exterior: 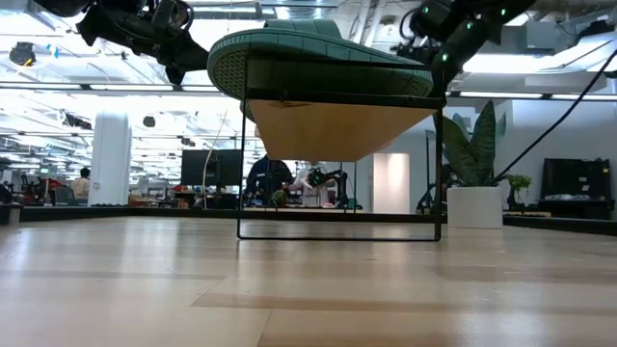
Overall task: Pick and place slides into the shelf
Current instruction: Adjust the slides on the shelf
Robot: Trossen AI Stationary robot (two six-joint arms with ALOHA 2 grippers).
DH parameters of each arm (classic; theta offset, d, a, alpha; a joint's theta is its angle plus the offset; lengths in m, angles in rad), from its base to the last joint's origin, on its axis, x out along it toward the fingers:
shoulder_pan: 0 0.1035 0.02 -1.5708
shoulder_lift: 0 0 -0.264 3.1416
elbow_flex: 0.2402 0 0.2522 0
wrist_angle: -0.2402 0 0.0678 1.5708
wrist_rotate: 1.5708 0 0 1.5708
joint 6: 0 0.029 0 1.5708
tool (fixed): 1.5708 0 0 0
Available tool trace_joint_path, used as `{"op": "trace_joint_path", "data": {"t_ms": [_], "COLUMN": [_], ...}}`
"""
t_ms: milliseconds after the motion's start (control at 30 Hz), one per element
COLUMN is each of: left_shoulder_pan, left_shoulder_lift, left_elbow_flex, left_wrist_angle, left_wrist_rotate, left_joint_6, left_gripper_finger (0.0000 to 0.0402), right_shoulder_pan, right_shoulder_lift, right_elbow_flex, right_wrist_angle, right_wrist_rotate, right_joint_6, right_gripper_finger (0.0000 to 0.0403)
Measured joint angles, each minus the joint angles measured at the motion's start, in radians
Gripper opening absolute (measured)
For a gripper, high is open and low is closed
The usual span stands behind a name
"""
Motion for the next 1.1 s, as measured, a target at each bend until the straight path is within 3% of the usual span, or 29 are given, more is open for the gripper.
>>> {"op": "trace_joint_path", "data": {"t_ms": [367,1100], "left_shoulder_pan": [0.0,0.0], "left_shoulder_lift": [0.0,0.0], "left_elbow_flex": [0.0,-0.001], "left_wrist_angle": [-0.001,-0.024], "left_wrist_rotate": [0.001,0.001], "left_joint_6": [0.001,0.013], "left_gripper_finger": [0.0,0.0], "right_shoulder_pan": [0.088,0.117], "right_shoulder_lift": [-0.028,0.006], "right_elbow_flex": [0.061,0.025], "right_wrist_angle": [-0.197,-0.119], "right_wrist_rotate": [-0.016,-0.117], "right_joint_6": [0.068,0.14], "right_gripper_finger": [0.0,0.0]}}
